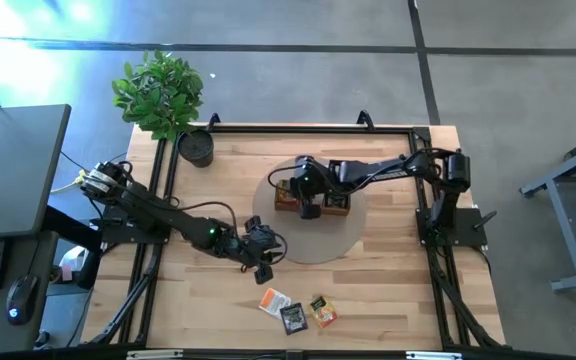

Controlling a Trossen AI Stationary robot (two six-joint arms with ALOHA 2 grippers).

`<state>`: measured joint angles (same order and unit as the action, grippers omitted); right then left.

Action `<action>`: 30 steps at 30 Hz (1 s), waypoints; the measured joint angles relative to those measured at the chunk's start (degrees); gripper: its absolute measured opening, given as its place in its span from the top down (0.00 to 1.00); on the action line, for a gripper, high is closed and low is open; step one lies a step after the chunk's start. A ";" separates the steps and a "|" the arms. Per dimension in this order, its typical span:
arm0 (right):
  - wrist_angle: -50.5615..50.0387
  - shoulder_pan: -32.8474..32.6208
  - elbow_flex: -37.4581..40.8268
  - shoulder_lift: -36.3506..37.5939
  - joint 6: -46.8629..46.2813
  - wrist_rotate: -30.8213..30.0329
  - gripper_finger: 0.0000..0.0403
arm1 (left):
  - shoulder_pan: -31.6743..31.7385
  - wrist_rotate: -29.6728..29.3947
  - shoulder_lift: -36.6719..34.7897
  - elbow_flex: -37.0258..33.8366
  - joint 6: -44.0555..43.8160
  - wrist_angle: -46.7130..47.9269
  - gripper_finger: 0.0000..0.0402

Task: Pick & Place Tea
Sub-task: Put the yellow tea bag into the left section of the wooden organizer

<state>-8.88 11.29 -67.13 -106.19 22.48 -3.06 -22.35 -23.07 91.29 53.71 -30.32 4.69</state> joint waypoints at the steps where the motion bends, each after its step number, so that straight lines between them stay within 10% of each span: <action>1: 0.00 0.00 0.00 0.00 0.41 0.04 0.94 | 0.00 0.00 0.00 0.00 -0.01 0.00 0.74; 16: -3.36 -0.04 0.00 5.71 -1.88 -4.69 0.60 | 0.33 0.04 0.00 0.00 -0.18 2.96 0.74; 24: -14.80 -2.04 0.00 15.72 -12.70 3.40 0.59 | 0.33 0.27 0.00 0.00 -2.14 2.41 0.74; 30: -24.60 -15.09 0.00 18.97 -22.24 8.32 0.63 | 0.33 1.22 0.00 0.00 -2.98 0.86 0.74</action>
<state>-33.48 -3.80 -67.13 -87.22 0.24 5.26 -22.02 -21.85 91.29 53.71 -33.30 5.55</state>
